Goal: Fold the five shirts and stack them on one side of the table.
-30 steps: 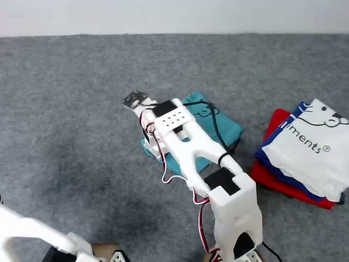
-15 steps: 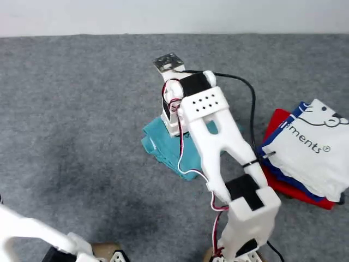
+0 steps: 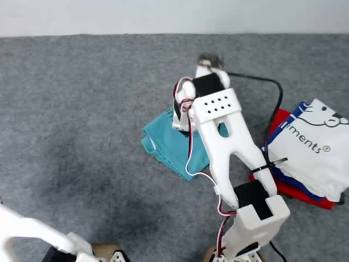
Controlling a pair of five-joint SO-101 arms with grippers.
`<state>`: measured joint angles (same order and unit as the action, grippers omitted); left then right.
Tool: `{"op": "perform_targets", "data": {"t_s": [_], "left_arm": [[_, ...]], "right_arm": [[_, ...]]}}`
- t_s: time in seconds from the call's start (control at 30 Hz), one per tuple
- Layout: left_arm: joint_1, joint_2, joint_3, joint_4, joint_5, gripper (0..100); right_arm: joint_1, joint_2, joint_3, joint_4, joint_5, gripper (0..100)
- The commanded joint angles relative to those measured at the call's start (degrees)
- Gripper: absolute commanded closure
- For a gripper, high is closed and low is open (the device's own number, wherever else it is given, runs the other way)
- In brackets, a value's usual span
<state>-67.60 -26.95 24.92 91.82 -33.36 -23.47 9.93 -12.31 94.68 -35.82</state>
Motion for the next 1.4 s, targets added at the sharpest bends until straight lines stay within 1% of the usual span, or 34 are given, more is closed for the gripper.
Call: {"op": "perform_targets", "data": {"t_s": [0.0, 0.13, 0.23, 0.47, 0.53, 0.6, 0.67, 0.73, 0.83, 0.87, 0.93, 1.0, 1.1, 1.27, 1.37], "left_arm": [[0.9, -1.4, -4.0, 0.0, 0.2, 98], [2.3, -1.5, -4.1, 0.0, 0.3, 98], [2.6, -1.4, -4.1, 0.0, 0.4, 98], [2.6, -1.4, -4.1, 0.0, 0.4, 98], [2.6, -1.4, -4.1, 0.1, 0.4, 98], [2.6, -1.4, -4.1, 0.2, 0.4, 98], [2.6, -1.4, -4.1, 0.4, 0.4, 98], [2.6, -1.5, -4.1, 0.4, 0.4, 98], [2.6, -1.5, -4.1, 0.4, 0.4, 98], [2.6, -1.5, -4.1, 0.4, 0.4, 98], [2.6, -1.5, -4.1, 0.4, 0.4, 98], [2.6, -1.5, -4.0, 0.3, 0.4, 98], [2.6, -1.5, -3.9, 0.2, 0.4, 98], [2.6, -1.4, -3.9, 0.1, 0.4, 98], [2.6, -1.4, -3.9, 0.1, 0.4, 98]], "right_arm": [[2.6, -3.6, 7.5, -9.7, -5.0, 62.0], [5.9, -3.5, 16.7, -25.4, -8.7, 61.8], [7.3, -3.5, 22.9, -35.1, -9.7, 61.8], [7.1, -2.3, 34.1, -52.7, -10.0, 61.9], [7.1, 0.1, 35.3, -55.9, -10.0, 61.9], [7.2, 3.6, 35.1, -56.4, -10.0, 62.2], [7.2, 6.6, 34.0, -55.9, -10.0, 66.1], [7.3, 8.1, 31.6, -53.1, -10.0, 75.4], [7.3, 9.0, 27.8, -48.6, -9.7, 95.7], [7.4, 9.3, 26.9, -47.6, -9.6, 99.8], [7.3, 9.0, 26.2, -45.8, -9.5, 95.4], [7.4, 7.7, 26.1, -45.5, -7.1, 98.9], [7.4, 3.6, 26.2, -45.0, -2.9, 99.1], [7.5, -7.6, 26.3, -43.7, 0.0, 98.9], [7.4, -15.5, 26.3, -43.6, 3.0, 98.9]]}}
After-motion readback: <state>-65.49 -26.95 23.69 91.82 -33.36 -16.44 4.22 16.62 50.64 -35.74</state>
